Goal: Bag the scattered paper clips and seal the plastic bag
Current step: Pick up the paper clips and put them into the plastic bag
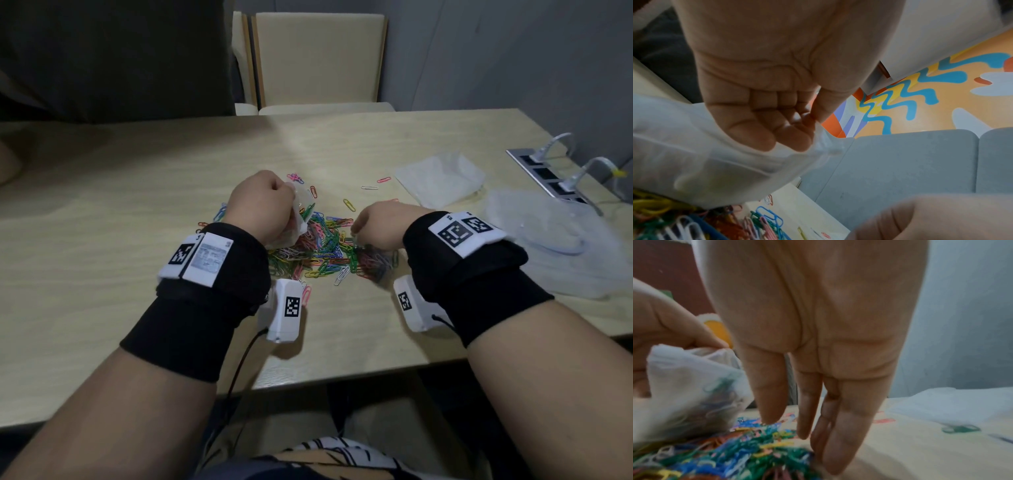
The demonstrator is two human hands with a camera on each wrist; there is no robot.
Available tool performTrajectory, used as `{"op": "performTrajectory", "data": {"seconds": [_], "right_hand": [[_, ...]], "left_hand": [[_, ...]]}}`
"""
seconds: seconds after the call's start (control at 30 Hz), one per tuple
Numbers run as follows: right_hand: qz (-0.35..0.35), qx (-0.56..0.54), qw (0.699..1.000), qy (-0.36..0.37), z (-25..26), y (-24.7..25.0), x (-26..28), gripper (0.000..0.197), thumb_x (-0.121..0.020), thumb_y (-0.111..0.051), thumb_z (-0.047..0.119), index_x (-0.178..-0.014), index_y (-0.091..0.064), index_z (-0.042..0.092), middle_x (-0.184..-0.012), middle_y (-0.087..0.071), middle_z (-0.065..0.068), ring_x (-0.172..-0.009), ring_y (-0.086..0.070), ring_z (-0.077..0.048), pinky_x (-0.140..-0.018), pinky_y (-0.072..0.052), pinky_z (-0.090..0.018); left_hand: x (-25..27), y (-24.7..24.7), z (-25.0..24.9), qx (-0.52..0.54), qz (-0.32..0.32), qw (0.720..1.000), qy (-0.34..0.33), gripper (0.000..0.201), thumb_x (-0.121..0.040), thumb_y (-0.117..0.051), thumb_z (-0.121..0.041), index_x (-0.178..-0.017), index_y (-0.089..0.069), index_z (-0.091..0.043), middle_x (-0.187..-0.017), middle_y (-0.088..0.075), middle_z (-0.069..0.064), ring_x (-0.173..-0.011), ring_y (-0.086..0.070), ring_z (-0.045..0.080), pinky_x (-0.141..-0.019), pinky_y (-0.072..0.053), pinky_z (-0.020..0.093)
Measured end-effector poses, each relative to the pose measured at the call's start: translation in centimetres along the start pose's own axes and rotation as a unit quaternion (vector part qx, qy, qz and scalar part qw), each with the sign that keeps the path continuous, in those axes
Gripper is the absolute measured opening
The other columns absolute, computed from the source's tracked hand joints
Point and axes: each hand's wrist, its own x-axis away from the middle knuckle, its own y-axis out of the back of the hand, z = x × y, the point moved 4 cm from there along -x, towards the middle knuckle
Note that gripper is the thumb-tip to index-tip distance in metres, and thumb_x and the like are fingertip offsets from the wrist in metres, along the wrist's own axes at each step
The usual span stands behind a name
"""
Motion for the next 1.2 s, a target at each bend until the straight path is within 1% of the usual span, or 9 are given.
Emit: {"op": "performTrajectory", "data": {"seconds": [0.1,0.2,0.27,0.4,0.5,0.6,0.67,0.9,1.2], "right_hand": [[-0.007,0.015,1.0,-0.015,0.0,0.9,1.5,0.044,-0.087,-0.065,0.033,-0.125,-0.061,0.01,-0.123,-0.063,-0.009,-0.108,-0.061,-0.027,-0.088,-0.05,-0.034],[0.054,0.107,0.991,-0.059,-0.7,0.7,2.7,0.044,-0.072,-0.079,0.043,-0.1,-0.065,0.011,-0.089,-0.067,-0.003,-0.083,-0.065,-0.023,-0.072,-0.052,-0.029],[0.065,0.112,0.989,-0.071,-0.7,0.1,2.8,0.036,-0.066,-0.084,0.04,-0.079,-0.064,0.013,-0.068,-0.063,0.0,-0.065,-0.062,-0.019,-0.06,-0.048,-0.024],[0.02,0.067,0.997,-0.035,0.3,-0.8,1.7,0.028,-0.074,-0.079,0.026,-0.07,-0.055,0.012,-0.065,-0.059,-0.002,-0.06,-0.059,-0.02,-0.046,-0.039,-0.02],[0.015,0.041,0.999,0.003,1.5,-1.1,1.1,0.027,-0.076,-0.075,0.031,-0.079,-0.057,0.011,-0.071,-0.059,-0.003,-0.071,-0.06,-0.024,-0.05,-0.043,-0.023],[0.009,0.028,0.999,0.024,2.2,-1.3,0.5,0.075,-0.069,-0.078,0.054,-0.127,-0.049,0.018,-0.114,-0.06,-0.008,-0.094,-0.064,-0.026,-0.079,-0.054,-0.033],[0.007,0.037,0.999,0.039,2.7,-1.7,0.3,0.087,-0.07,-0.078,0.054,-0.14,-0.038,0.023,-0.13,-0.048,-0.011,-0.104,-0.06,-0.03,-0.08,-0.05,-0.033],[-0.038,0.071,0.994,0.08,3.5,-1.8,-0.6,0.035,-0.09,-0.064,0.021,-0.121,-0.055,0.01,-0.116,-0.062,-0.011,-0.102,-0.059,-0.029,-0.073,-0.043,-0.029],[-0.068,0.076,0.994,0.041,2.6,-1.5,-1.8,0.021,-0.088,-0.059,0.015,-0.105,-0.069,0.007,-0.1,-0.068,-0.009,-0.083,-0.06,-0.026,-0.071,-0.047,-0.028]], "left_hand": [[0.0,0.1,0.0,-0.003,-0.003,1.0,-0.009,0.024,-0.097,-0.047,-0.024,-0.083,-0.059,-0.009,-0.098,-0.067,0.02,-0.096,-0.063,0.037,-0.089,-0.053,0.05],[-0.2,0.0,0.3,-0.004,-0.001,1.0,-0.012,0.026,-0.096,-0.047,-0.024,-0.086,-0.061,-0.005,-0.097,-0.068,0.022,-0.095,-0.064,0.038,-0.088,-0.053,0.052],[-0.3,0.0,0.4,-0.002,0.002,1.0,-0.009,0.028,-0.095,-0.046,-0.024,-0.091,-0.063,-0.002,-0.096,-0.068,0.022,-0.093,-0.064,0.039,-0.087,-0.054,0.052],[-0.5,-0.2,0.5,-0.006,0.004,1.0,-0.014,0.027,-0.095,-0.046,-0.025,-0.088,-0.061,-0.003,-0.096,-0.067,0.022,-0.093,-0.064,0.039,-0.087,-0.054,0.053],[-0.6,-0.2,0.6,-0.007,0.002,1.0,-0.019,0.027,-0.095,-0.047,-0.024,-0.089,-0.062,-0.002,-0.096,-0.067,0.023,-0.093,-0.064,0.039,-0.087,-0.053,0.053],[-0.6,0.0,0.7,-0.012,-0.001,1.0,-0.02,0.029,-0.095,-0.047,-0.023,-0.091,-0.063,0.001,-0.095,-0.067,0.024,-0.092,-0.064,0.039,-0.086,-0.053,0.054],[-0.6,0.0,0.8,-0.012,0.0,1.0,-0.018,0.03,-0.096,-0.047,-0.023,-0.09,-0.063,0.001,-0.094,-0.068,0.024,-0.091,-0.065,0.039,-0.086,-0.054,0.053],[-0.6,0.2,0.7,-0.008,0.0,1.0,-0.015,0.027,-0.096,-0.047,-0.024,-0.089,-0.064,-0.003,-0.095,-0.068,0.022,-0.093,-0.065,0.039,-0.087,-0.054,0.052],[-0.5,0.3,0.7,0.016,0.006,1.0,0.001,0.024,-0.095,-0.047,-0.024,-0.076,-0.058,-0.014,-0.092,-0.069,0.018,-0.092,-0.066,0.038,-0.087,-0.055,0.052]]}}
